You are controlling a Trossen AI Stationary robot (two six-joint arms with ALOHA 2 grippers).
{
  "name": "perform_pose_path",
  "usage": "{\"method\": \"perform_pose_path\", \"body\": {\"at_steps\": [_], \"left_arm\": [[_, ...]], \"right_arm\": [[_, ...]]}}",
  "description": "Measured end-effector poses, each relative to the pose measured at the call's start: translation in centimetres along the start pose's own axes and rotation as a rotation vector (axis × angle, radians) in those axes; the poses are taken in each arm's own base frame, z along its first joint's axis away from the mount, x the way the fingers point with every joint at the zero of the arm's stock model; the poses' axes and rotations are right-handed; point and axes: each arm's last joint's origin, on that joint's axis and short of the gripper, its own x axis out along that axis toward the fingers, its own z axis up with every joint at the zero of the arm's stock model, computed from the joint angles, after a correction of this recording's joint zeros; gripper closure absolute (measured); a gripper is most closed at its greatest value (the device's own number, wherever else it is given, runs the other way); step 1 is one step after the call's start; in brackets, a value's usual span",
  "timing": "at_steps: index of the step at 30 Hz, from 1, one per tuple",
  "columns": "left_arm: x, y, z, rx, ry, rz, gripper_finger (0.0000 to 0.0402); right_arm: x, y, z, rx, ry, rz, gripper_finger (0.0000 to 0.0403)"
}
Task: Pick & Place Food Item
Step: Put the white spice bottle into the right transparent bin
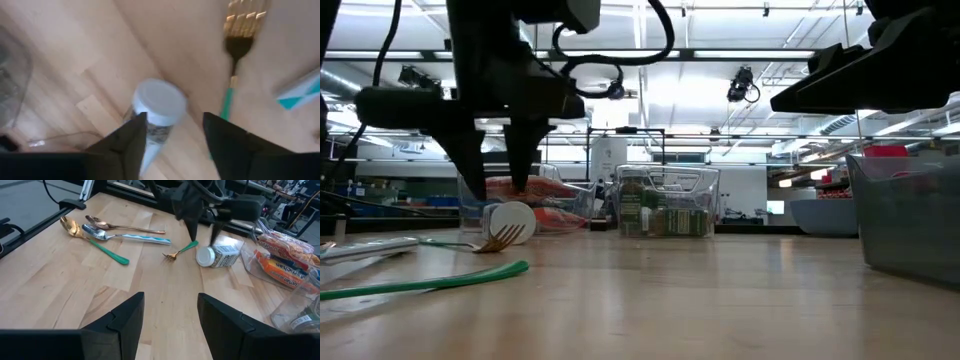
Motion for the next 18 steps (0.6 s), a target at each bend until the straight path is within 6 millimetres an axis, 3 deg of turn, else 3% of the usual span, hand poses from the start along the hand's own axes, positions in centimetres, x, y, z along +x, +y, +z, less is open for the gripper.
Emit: {"method": "perform_pose_path", "body": {"at_steps": [5, 11, 18], "left_arm": [[0.3, 0.3, 0.3, -0.024, -0.043, -0.013, 0.015], [1.3, 0.6, -0.1, -0.003, -0.034, -0.058, 0.0156], [2.6, 0.2, -0.7, 0.068, -0.001, 0.011, 0.0158]], "right_arm": [[0.0, 0.0, 0.0, -0.002, 0.0, 0.0, 0.0209], [0.0, 0.0, 0.0, 0.002, 0.0, 0.0, 0.0209], [0.0, 0.0, 0.0, 0.0, 0.0, 0.0, 0.0209]]}}
